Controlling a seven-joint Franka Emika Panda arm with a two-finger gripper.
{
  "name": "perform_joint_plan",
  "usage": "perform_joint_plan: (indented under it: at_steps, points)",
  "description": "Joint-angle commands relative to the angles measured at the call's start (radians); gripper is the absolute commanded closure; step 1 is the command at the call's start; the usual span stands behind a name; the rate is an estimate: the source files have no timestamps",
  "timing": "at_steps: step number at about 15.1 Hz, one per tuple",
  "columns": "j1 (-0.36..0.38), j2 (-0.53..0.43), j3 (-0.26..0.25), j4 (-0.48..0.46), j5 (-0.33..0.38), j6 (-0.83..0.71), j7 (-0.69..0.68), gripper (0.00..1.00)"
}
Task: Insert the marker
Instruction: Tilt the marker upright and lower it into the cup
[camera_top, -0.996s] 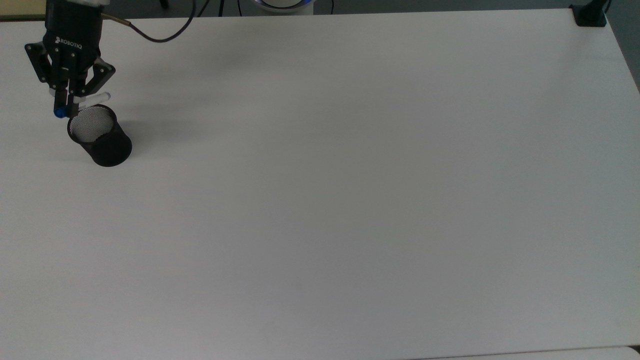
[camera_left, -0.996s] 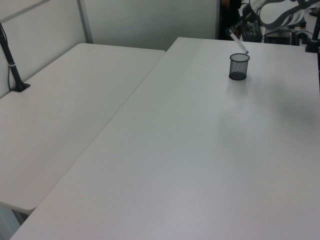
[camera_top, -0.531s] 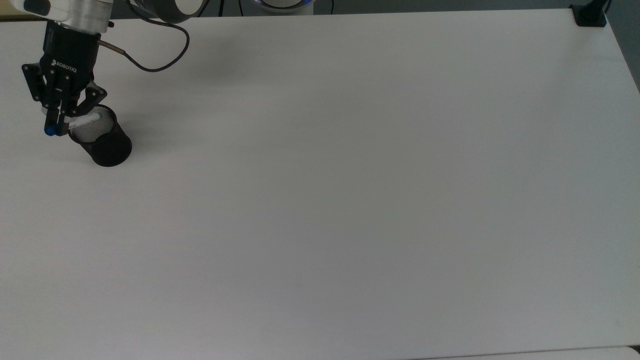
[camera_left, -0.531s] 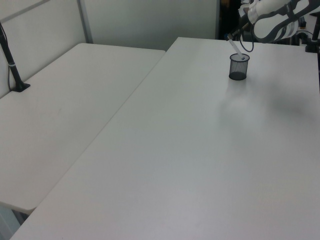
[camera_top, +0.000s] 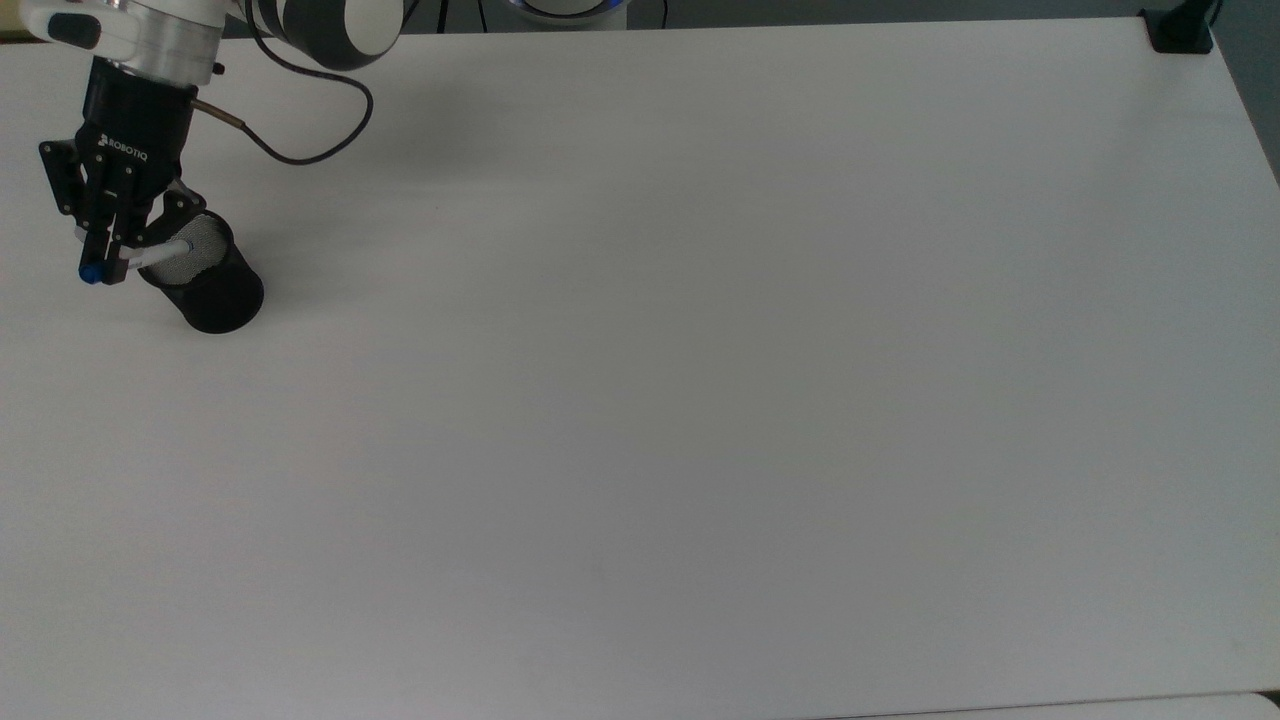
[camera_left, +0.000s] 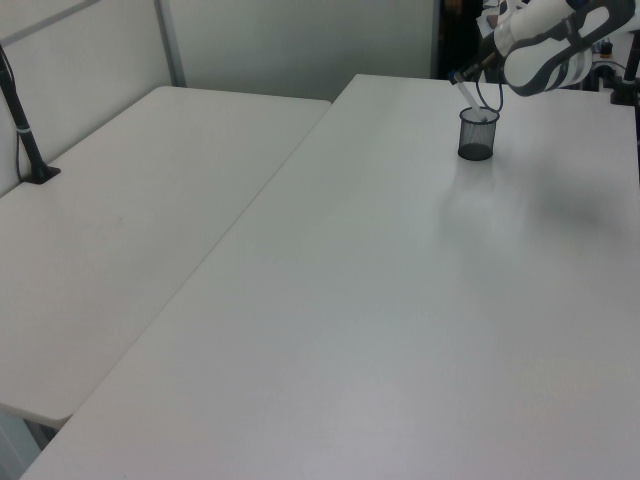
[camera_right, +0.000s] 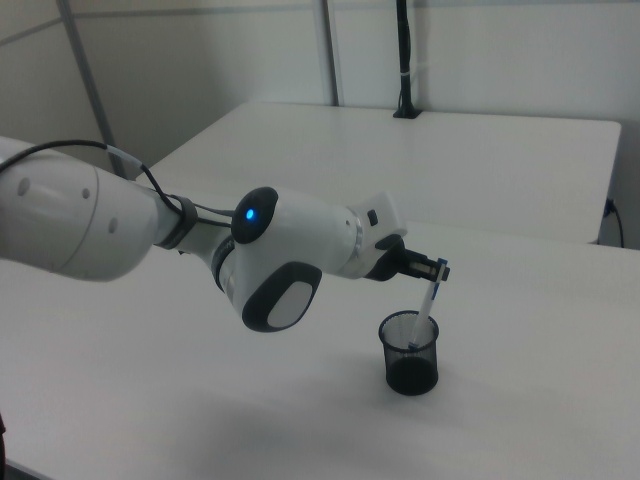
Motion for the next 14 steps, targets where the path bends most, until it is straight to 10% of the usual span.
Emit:
perform_joint_plan:
  at_steps: [1, 5, 8, 14]
  points:
    - [0.011, 0.028, -0.006, -0.012, 0.027, 0.065, -0.028, 1.00]
    - [0.012, 0.021, -0.006, -0.020, 0.029, 0.061, -0.025, 0.96]
    - [0.012, 0.014, -0.004, -0.020, 0.029, 0.055, -0.009, 0.49]
    - [0.020, -0.026, -0.006, -0.018, 0.029, 0.036, 0.067, 0.21]
